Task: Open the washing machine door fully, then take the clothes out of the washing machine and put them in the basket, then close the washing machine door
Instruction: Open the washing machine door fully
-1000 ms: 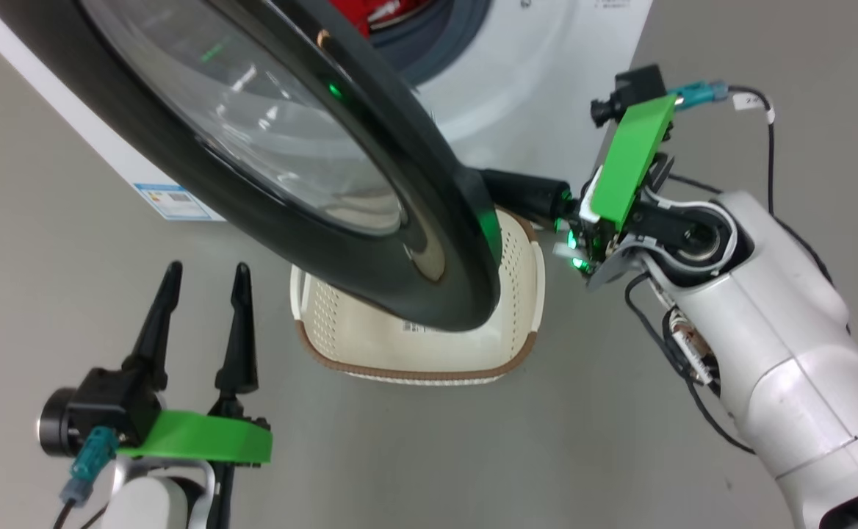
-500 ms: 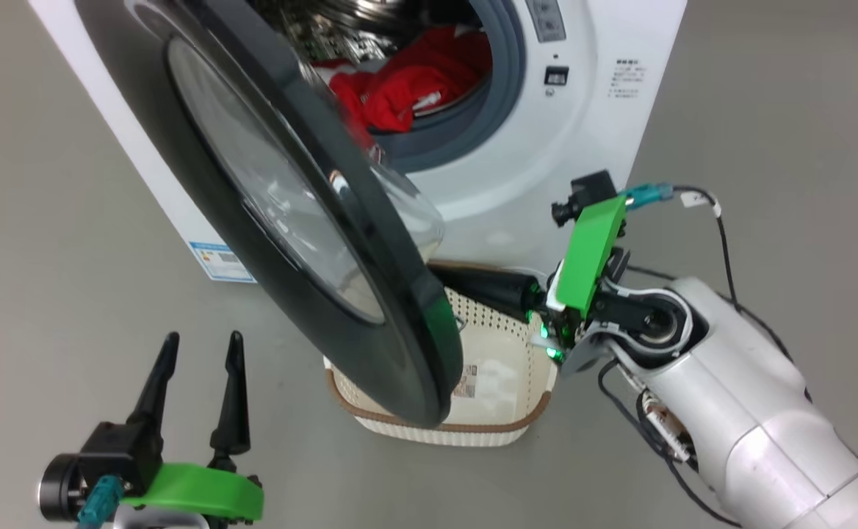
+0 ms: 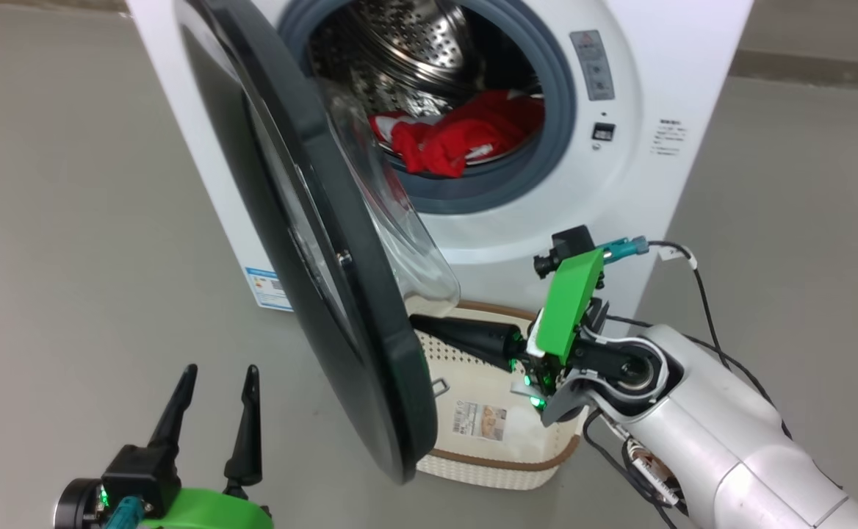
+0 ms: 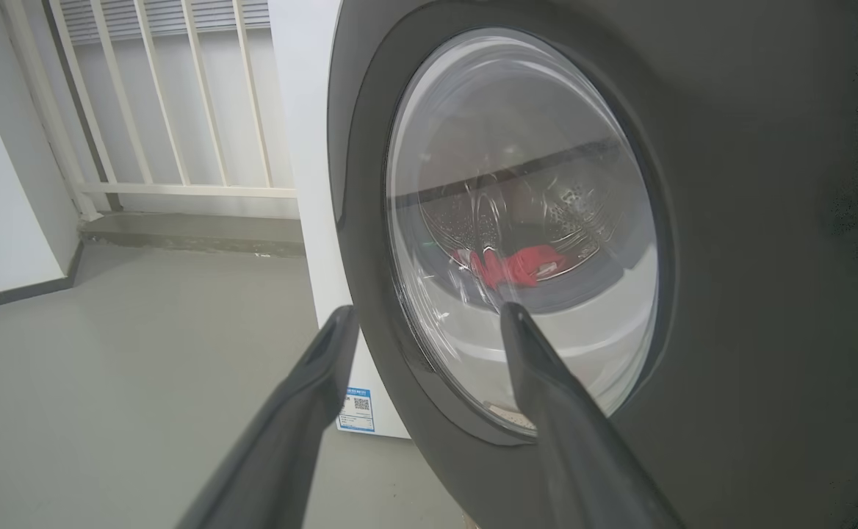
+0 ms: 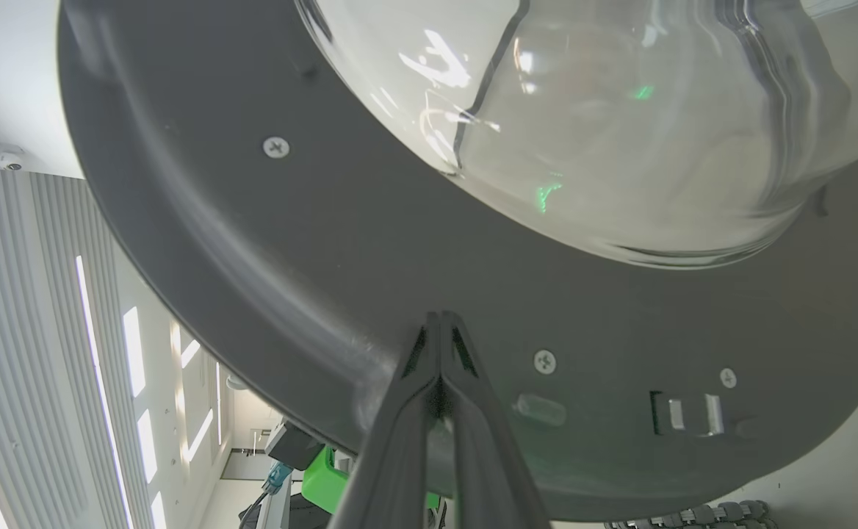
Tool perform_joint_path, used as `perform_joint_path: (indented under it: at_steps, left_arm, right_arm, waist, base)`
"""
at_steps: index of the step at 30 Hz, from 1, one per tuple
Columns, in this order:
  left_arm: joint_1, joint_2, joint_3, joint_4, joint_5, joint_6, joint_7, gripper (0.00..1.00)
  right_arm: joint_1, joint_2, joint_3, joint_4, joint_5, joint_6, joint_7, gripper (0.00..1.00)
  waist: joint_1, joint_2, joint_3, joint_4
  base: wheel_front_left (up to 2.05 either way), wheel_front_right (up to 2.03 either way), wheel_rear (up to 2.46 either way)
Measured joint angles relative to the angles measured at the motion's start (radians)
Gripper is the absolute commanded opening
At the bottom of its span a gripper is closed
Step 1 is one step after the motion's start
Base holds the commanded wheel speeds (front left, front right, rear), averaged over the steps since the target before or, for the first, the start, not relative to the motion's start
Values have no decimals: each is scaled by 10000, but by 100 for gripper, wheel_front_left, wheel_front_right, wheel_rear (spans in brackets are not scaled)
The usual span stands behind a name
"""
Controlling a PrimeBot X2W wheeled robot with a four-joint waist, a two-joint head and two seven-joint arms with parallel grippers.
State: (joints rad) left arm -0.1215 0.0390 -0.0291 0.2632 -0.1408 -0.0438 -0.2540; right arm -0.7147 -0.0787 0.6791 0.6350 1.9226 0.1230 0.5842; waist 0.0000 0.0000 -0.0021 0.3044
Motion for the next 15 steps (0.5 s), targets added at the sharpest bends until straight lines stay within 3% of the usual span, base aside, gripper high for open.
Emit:
perform_joint_path:
  at_steps: [15]
  left_arm:
    - [14,84,-102,58,-63,0,46,100]
  right_arm:
    - [9,6,821,161,389,0,-270,0]
  waist:
    - [0,0,-336,1138]
  base:
    - [0,0,0]
